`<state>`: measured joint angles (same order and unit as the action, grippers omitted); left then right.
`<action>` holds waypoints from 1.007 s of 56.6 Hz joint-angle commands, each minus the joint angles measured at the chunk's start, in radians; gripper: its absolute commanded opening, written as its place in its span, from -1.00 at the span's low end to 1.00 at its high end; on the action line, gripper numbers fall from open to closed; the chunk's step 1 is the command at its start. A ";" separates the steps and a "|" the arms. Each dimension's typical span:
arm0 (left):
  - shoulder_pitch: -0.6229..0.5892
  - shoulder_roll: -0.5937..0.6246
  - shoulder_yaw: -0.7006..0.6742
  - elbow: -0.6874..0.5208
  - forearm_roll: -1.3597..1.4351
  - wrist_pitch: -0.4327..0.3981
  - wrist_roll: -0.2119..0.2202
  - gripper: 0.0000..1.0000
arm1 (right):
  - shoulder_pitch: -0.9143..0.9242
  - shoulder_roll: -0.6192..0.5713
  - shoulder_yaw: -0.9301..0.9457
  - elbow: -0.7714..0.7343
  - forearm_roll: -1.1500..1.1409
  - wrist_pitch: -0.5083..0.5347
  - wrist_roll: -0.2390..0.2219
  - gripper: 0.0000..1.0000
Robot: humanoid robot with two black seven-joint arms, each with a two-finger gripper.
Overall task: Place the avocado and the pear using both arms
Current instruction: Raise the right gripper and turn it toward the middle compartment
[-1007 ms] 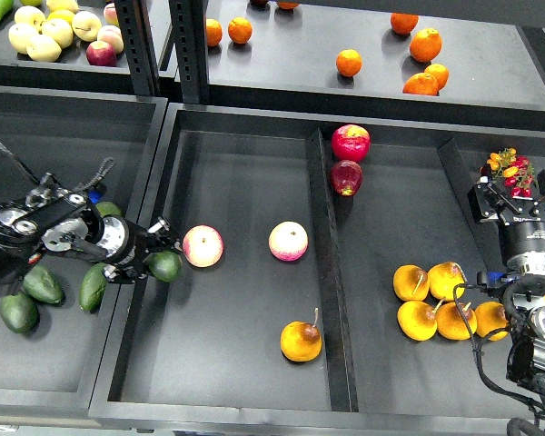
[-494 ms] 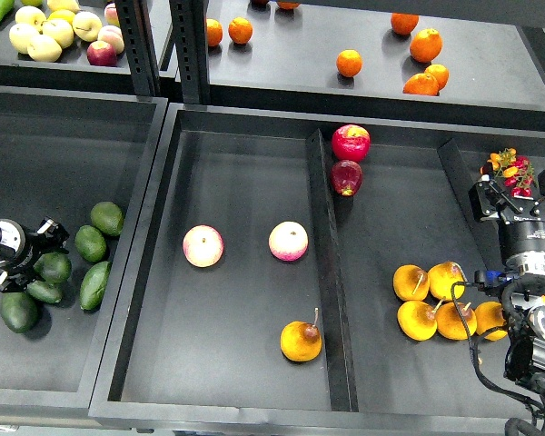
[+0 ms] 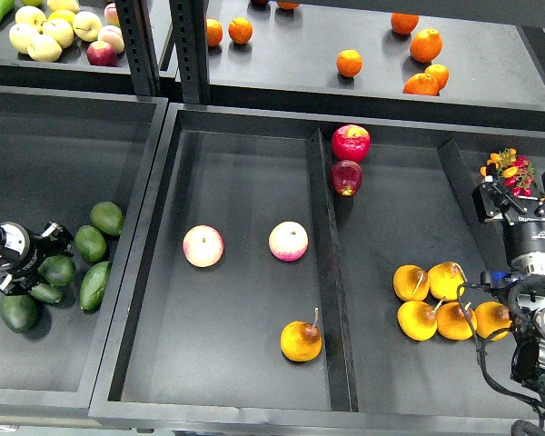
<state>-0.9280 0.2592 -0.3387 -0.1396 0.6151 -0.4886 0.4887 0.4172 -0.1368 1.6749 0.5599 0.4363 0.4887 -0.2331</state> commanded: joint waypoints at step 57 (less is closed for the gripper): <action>0.023 -0.032 -0.008 -0.003 -0.001 0.000 0.000 0.60 | 0.031 -0.193 -0.248 -0.008 -0.134 0.000 -0.256 1.00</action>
<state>-0.9049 0.2277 -0.3465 -0.1404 0.6139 -0.4886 0.4887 0.4132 -0.3007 1.4745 0.5532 0.3653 0.4887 -0.4874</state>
